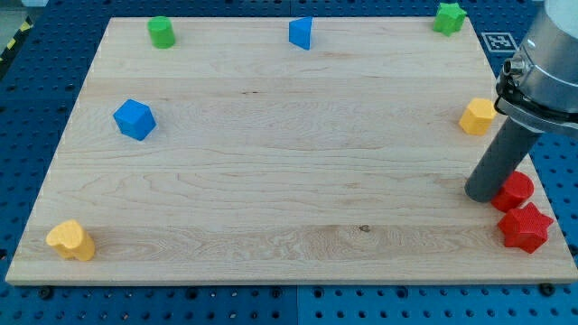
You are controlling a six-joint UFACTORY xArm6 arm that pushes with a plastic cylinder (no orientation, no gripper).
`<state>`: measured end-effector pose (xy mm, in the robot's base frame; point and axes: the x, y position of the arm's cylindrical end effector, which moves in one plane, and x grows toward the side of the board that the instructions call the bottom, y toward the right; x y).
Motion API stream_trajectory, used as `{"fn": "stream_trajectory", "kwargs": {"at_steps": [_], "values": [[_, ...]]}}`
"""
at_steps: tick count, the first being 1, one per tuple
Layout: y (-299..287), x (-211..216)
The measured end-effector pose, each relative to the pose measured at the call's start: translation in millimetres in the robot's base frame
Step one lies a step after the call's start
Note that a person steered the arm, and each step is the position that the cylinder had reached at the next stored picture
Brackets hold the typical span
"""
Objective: Move your arm bottom left
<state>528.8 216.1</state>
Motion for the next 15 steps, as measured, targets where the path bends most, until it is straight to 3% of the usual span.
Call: {"fn": "stream_trajectory", "kwargs": {"at_steps": [2,4,6,8,11,13,14,15], "values": [[8.2,2.7],[3.8,-26.4],[-99.5,-14.5],[-106.8,-13.2],[-314.6,-13.0],[-486.1,-13.1],[-519.7,-13.6],[-518.6,21.9]]}}
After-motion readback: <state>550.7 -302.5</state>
